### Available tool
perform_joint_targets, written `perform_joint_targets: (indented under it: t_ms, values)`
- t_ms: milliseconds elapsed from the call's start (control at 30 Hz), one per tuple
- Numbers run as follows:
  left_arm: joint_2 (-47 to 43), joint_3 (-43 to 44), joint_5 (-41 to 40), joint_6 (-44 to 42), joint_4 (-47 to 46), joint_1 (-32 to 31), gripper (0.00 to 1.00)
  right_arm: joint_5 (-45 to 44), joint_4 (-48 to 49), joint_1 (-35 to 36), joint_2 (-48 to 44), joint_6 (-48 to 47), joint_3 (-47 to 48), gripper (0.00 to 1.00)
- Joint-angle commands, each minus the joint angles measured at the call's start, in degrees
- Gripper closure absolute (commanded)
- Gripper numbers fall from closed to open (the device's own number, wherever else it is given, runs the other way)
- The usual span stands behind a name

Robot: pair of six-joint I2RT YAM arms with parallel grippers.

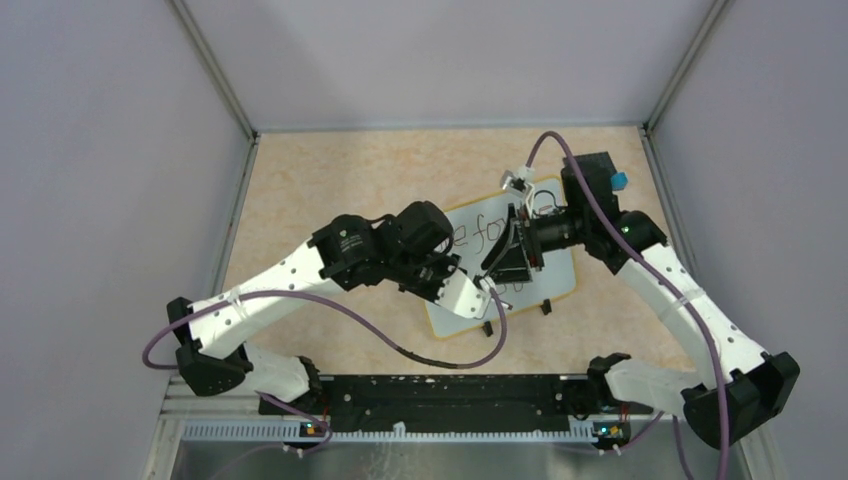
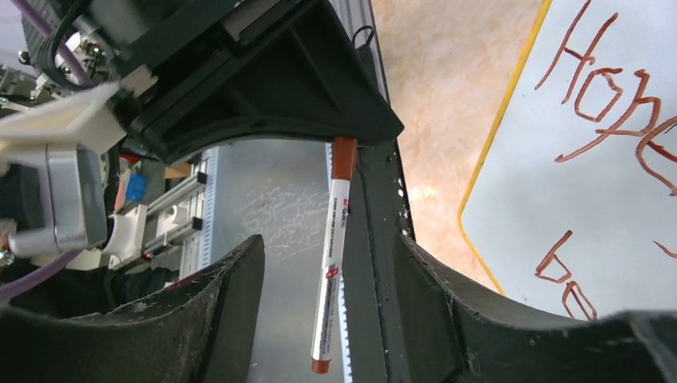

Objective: Write a sentence on the whiteboard
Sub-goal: Pass from the left arm to the right

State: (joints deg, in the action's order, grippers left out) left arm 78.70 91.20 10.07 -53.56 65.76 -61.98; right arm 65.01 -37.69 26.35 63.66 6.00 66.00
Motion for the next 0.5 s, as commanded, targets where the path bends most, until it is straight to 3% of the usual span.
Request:
perform_joint_targets:
  t_ms: [0,200,367,467]
  values:
    - [1.39,2.0,-7.4,-4.8,0.71,-2.77,1.0,-2.65,-1.5,2.98,1.46,-3.32,-0.45,0.44]
    - [2.5,2.41,-8.97,-5.52,0.18,-4.5,1.0,-5.37,-3.83,6.68,3.78,-5.6,-1.35,0.54]
    - [2.84,2.83,-9.03,-5.75,0.08,-5.06,1.0,-7.8,-5.78,9.2,5.37,-9.29,-1.39,0.57]
    - [3.0,2.78,-9.33,-5.63,0.12,-5.17,1.0,-7.86,-5.9,9.34,5.73,-9.67,-0.73,0.75]
